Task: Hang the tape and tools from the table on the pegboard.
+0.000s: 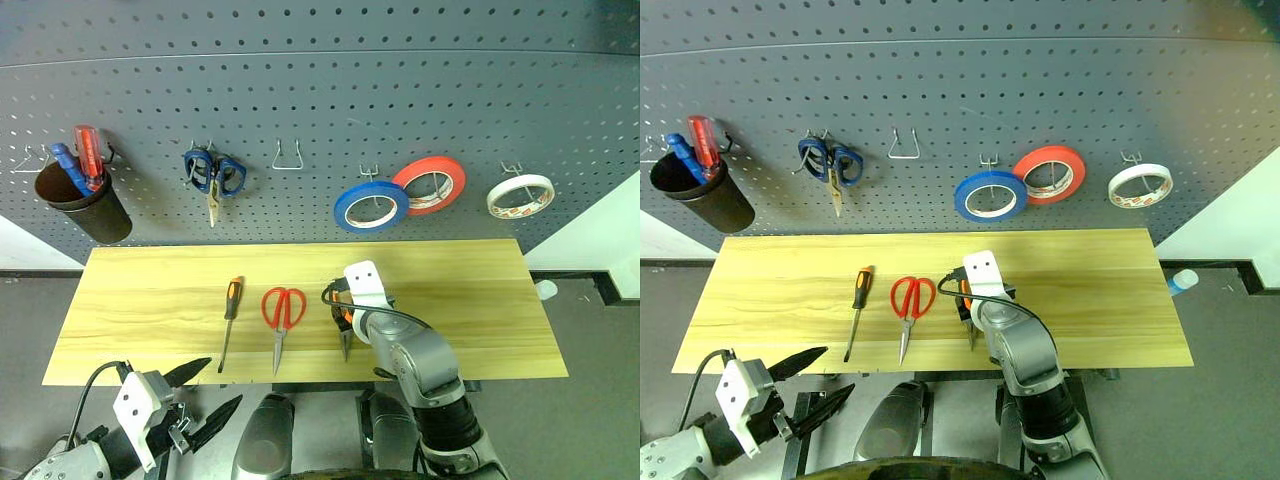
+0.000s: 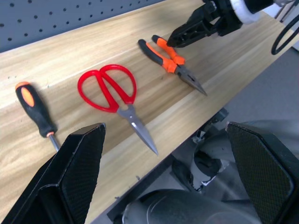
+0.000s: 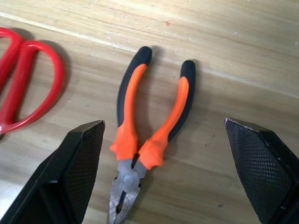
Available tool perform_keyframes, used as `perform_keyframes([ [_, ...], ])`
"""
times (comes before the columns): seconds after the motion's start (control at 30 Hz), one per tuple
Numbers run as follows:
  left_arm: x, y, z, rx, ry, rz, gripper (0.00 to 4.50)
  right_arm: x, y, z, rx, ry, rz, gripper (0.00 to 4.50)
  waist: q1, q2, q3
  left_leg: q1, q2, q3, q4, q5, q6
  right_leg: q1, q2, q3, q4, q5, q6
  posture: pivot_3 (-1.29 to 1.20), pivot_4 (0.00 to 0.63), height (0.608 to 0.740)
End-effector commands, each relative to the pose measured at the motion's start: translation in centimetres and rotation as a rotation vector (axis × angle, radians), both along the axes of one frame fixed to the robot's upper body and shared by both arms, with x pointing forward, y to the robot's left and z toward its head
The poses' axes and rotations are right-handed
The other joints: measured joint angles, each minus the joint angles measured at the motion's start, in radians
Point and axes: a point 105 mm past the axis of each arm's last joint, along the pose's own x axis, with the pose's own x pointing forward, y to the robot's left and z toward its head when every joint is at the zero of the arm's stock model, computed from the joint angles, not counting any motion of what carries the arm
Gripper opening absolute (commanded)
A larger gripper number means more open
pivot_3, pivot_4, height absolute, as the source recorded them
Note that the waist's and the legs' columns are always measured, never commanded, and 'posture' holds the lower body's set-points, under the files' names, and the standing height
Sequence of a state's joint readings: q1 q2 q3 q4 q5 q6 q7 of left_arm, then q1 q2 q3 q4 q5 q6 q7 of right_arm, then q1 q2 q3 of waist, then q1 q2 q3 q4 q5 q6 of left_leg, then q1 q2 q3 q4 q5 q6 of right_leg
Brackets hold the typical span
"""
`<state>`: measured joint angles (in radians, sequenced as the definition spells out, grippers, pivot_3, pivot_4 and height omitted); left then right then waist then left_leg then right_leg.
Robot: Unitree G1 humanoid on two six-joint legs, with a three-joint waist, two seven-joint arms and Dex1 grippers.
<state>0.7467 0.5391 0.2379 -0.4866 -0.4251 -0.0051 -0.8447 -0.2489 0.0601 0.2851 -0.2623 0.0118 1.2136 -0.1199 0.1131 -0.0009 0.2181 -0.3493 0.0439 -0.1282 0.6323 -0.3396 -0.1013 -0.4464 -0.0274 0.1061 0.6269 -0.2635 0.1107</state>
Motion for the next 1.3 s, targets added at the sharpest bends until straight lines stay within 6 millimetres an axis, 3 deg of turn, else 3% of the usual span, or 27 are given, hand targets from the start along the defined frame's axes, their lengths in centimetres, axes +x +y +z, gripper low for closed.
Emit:
perform_keyframes([
  [0.03,0.0,-0.2,0.2,-0.006,-0.008,-0.018,4.33,0.1,1.5,0.4,0.021,-0.008,0.016,4.28,-0.001,0.000,0.001,0.000,0.000,0.000,0.000,0.000,0.000,0.000,0.000,0.000,0.000,0.000,0.000,0.35,0.232,0.740],
  [0.4,-0.4,-0.4,0.0,-0.007,-0.014,-0.030,4.33,0.8,4.6,1.3,0.065,-0.011,0.086,4.28,-0.020,0.001,0.007,-0.004,0.000,0.000,0.000,0.000,0.000,-0.004,0.000,0.000,0.001,0.000,0.000,0.36,0.248,0.740],
  [1.3,-1.8,-1.0,0.6,-0.014,0.009,-0.049,4.33,-1.9,5.7,-1.5,0.051,0.114,0.080,4.28,-0.021,-0.003,0.054,-0.009,0.000,0.000,0.000,0.000,0.000,-0.012,0.000,0.000,0.004,0.000,0.000,0.36,0.306,0.740],
])
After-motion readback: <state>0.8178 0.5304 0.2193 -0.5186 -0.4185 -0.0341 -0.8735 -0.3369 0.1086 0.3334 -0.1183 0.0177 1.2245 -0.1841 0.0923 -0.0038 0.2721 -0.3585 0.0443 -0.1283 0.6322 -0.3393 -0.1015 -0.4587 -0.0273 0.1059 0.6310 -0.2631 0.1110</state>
